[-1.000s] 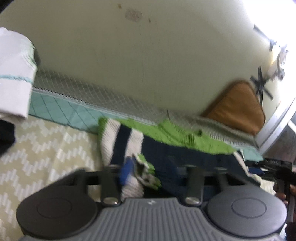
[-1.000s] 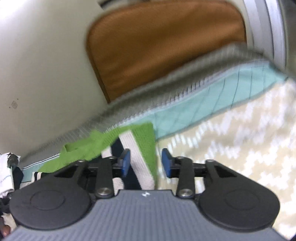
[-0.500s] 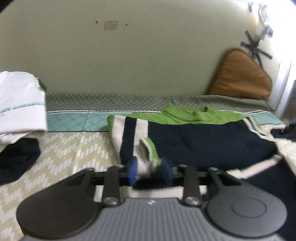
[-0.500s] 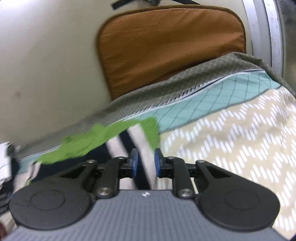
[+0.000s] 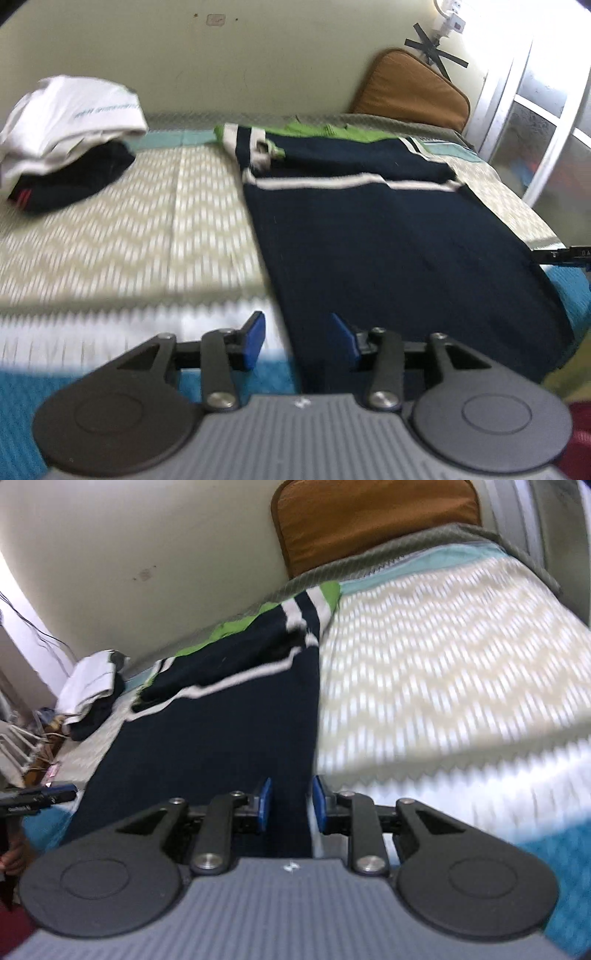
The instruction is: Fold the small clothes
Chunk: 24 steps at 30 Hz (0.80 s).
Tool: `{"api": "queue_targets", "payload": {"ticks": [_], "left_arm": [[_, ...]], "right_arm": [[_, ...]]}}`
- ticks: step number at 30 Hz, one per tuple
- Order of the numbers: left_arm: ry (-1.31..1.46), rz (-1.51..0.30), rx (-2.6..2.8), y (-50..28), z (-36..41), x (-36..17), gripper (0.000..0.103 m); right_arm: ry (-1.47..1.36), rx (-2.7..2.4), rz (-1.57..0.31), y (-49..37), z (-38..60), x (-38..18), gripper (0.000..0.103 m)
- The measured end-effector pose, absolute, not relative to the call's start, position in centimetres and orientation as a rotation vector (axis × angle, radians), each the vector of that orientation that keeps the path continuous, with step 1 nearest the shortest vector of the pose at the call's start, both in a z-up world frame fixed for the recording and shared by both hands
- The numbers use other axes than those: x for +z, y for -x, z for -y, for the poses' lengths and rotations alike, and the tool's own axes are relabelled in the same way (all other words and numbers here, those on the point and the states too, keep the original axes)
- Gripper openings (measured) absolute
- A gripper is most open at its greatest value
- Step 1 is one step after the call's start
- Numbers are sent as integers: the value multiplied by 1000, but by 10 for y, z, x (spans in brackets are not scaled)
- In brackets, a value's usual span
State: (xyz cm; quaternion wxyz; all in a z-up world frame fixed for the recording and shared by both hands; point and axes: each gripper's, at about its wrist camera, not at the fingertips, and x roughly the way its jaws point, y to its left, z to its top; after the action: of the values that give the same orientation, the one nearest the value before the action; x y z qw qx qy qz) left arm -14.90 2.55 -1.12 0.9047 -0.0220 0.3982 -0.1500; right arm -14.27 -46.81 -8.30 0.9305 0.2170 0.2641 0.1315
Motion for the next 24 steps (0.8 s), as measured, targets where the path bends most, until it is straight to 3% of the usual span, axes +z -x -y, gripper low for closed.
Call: {"api": "queue_targets", "payload": {"ticks": [7,15,18,20,22,24], "left_arm": [[138,-864,-278,209,-24,-12,44],[191,-908,-256,219,-13,-23,50],[167,-932,-281,221,-5,-22,39],[142,-953,-298,221,1,-24,16],[136,-955,-299,219,3,-24,11],[161,-951,-312,218,-2,-20,10]], "right_arm": [[-511,322,-520,204,478,-103,28],[-514,428,-543,223,467,-112,29],[-544,449,-550,223,466,-115,29],[-560,474,-564,226,468,-118,28],[-574,494,-579,226,466,-119,26],[-546,485,-578,224,461,-116,12]]}}
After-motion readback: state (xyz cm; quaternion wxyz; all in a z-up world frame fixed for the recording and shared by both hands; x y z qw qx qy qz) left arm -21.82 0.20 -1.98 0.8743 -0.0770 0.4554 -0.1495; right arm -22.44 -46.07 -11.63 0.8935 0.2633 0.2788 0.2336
